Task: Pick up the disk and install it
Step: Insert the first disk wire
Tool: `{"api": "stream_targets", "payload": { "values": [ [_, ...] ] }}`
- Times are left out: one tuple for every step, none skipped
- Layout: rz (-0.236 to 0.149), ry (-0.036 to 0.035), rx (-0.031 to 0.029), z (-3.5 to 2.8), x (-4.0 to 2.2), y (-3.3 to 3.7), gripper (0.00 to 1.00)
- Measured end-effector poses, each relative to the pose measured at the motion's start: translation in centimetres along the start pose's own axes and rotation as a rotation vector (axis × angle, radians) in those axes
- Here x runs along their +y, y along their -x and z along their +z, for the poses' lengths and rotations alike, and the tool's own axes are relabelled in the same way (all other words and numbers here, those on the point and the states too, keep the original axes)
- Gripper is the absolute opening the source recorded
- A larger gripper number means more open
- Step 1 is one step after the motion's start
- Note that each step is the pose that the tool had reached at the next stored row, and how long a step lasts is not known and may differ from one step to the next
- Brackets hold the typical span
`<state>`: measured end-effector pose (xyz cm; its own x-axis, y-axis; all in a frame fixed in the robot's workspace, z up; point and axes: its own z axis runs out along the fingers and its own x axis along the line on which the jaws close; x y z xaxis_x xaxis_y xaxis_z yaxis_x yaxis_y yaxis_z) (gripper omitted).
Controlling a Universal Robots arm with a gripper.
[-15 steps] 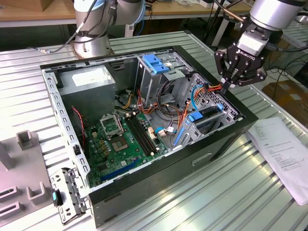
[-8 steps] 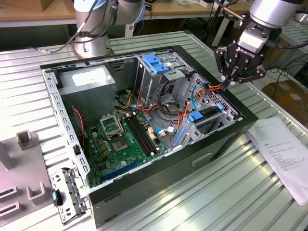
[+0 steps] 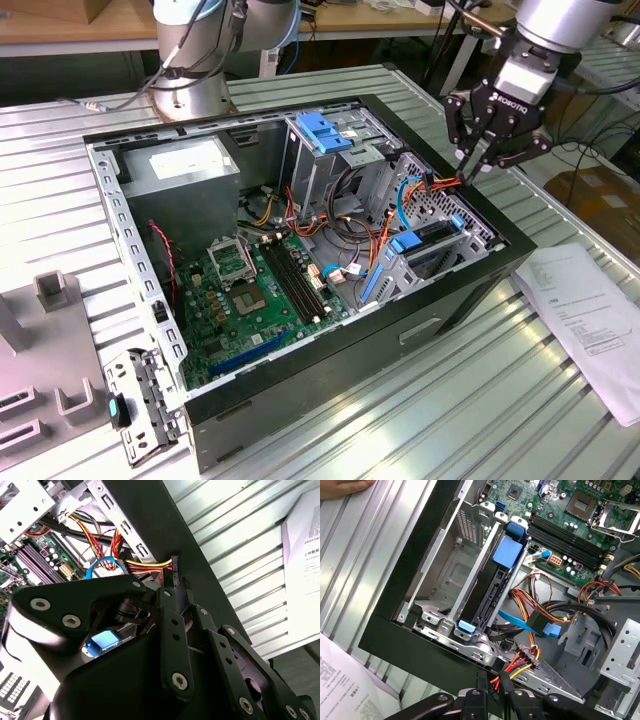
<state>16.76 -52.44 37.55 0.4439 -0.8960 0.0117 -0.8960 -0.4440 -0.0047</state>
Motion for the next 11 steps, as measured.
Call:
{"api": "stream_targets", "payload": {
  "values": [
    [-0.015,-0.0002,-0.0002,0.01,-0.12,0.07,0.24],
    [-0.027,-0.0003,-0.0002,0.02,-0.24,0.12,0.31],
    [-0.036,-0.0004,-0.0001,0.04,-0.26,0.12,0.31],
    [-0.048,-0.0004,0.0001,0.05,-0.26,0.11,0.31],
    [-0.072,-0.0008,-0.0002,0.10,-0.27,0.12,0.31],
    [-0.091,-0.0010,-0.0002,0.12,-0.28,0.12,0.31],
    [-0.120,-0.0013,-0.0003,0.17,-0.28,0.12,0.31],
    [-0.146,-0.0016,-0.0004,0.20,-0.29,0.11,0.31],
    [-0.154,-0.0018,-0.0004,0.22,-0.42,0.05,0.31],
    [-0.156,-0.0017,-0.0003,0.23,-0.63,-0.01,0.31],
    [-0.157,-0.0016,-0.0002,0.24,-0.95,-0.03,0.31]
  ]
}}
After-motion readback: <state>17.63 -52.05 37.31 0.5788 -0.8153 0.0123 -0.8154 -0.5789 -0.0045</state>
